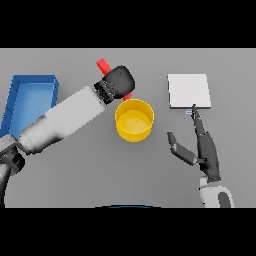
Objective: Pick up the red beaker and tilt it to pour out 1 green nut into yellow bowl. Pick up the yellow bowl and place it on the metallic measuring scale.
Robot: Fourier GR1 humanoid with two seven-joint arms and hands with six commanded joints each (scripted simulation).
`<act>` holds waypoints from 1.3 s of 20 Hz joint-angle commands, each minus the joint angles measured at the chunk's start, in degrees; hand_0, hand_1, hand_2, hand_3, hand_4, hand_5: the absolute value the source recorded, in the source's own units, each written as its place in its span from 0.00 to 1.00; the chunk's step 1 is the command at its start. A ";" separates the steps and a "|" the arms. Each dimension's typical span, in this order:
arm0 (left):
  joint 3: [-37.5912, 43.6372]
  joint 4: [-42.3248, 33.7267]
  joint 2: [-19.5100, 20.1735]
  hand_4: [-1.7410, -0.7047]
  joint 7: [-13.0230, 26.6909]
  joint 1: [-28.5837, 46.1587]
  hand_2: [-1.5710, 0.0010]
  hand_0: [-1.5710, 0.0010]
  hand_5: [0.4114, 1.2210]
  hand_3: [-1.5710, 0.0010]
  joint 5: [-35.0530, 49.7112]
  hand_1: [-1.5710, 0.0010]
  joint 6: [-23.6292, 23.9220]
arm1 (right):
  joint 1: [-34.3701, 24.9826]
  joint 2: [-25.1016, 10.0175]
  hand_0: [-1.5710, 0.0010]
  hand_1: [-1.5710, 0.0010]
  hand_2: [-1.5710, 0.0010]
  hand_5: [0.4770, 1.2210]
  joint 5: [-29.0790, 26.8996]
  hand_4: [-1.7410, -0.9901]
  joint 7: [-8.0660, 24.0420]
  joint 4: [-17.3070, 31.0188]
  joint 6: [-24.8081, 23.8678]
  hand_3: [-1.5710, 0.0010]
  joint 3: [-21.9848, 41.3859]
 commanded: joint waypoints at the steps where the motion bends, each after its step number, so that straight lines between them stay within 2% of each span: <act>1: -1.61 1.28 -0.12 0.01 0.07 -0.52 0.00 0.00 1.00 0.00 -1.41 0.00 0.97 | -0.70 0.04 1.00 1.00 1.00 0.23 1.03 0.74 0.89 0.28 -0.36 1.00 0.38; 2: -2.91 1.19 -0.10 0.01 -0.47 -1.22 0.00 0.00 1.00 0.00 -2.05 0.00 0.51 | -1.27 0.02 1.00 1.00 1.00 0.22 0.86 0.74 1.56 0.45 -0.48 1.00 0.04; 5: -7.12 1.63 0.21 0.01 -2.80 -2.99 0.00 0.00 1.00 0.00 -4.41 0.00 1.50 | -1.23 0.20 1.00 1.00 1.00 0.20 -0.65 0.75 0.60 0.66 -0.19 1.00 -0.62; 8: -11.79 3.39 -1.49 0.01 -2.64 -6.05 0.00 0.00 1.00 0.00 -7.93 0.00 2.08 | -1.50 0.13 1.00 1.00 1.00 0.20 -0.33 0.77 1.01 0.62 -0.13 1.00 -0.43; 9: -12.83 4.19 -1.34 0.01 -3.41 -6.97 0.00 0.00 1.00 0.00 -8.49 0.00 2.49 | -0.25 0.03 1.00 1.00 1.00 0.20 -0.22 0.77 -0.16 -0.19 -0.15 1.00 -0.24; 11: -15.19 5.69 -2.53 0.01 -3.35 -8.14 0.00 0.00 1.00 0.00 -9.81 0.00 3.16 | -1.11 -0.22 1.00 1.00 1.00 0.20 0.65 0.78 1.47 -0.43 -0.92 1.00 -0.51; 13: -17.18 4.90 -2.90 0.01 -3.56 -8.73 0.00 0.00 1.00 0.00 -10.46 0.00 2.68 | -1.53 -0.40 1.00 1.00 1.00 0.21 1.17 0.78 1.73 -0.02 -0.85 1.00 -0.29; 18: -21.21 6.25 -4.41 0.02 -3.91 -11.64 0.00 0.00 1.00 0.00 -11.91 0.00 2.59 | -0.25 -0.01 1.00 1.00 1.00 0.21 1.17 0.79 0.58 -0.33 -1.18 1.00 -0.15; 19: -21.72 5.99 -4.33 0.02 -3.98 -12.25 0.00 0.00 1.00 0.00 -11.95 0.00 2.46 | 0.04 -0.22 1.00 1.00 1.00 0.21 0.47 0.78 0.13 -0.42 -0.76 1.00 -0.43; 21: -22.11 6.97 -3.60 0.02 -6.83 -16.08 0.00 0.00 1.00 0.00 -11.59 0.00 2.52 | -0.68 0.16 1.00 1.00 1.00 0.21 0.17 0.78 0.34 -0.26 -0.60 1.00 -0.31; 25: -20.61 10.76 -1.02 0.02 -7.47 -23.32 0.00 0.00 1.00 0.00 -10.25 0.00 4.58 | -0.70 0.38 1.00 1.00 1.00 0.24 0.33 0.78 -0.88 0.55 -0.55 1.00 -0.02; 26: -19.05 11.46 -0.04 0.01 -7.51 -24.75 0.00 0.00 1.00 0.13 -8.70 0.00 4.86 | -1.14 0.30 1.00 1.00 1.00 0.24 0.50 0.78 -0.93 1.10 -0.71 1.00 -0.11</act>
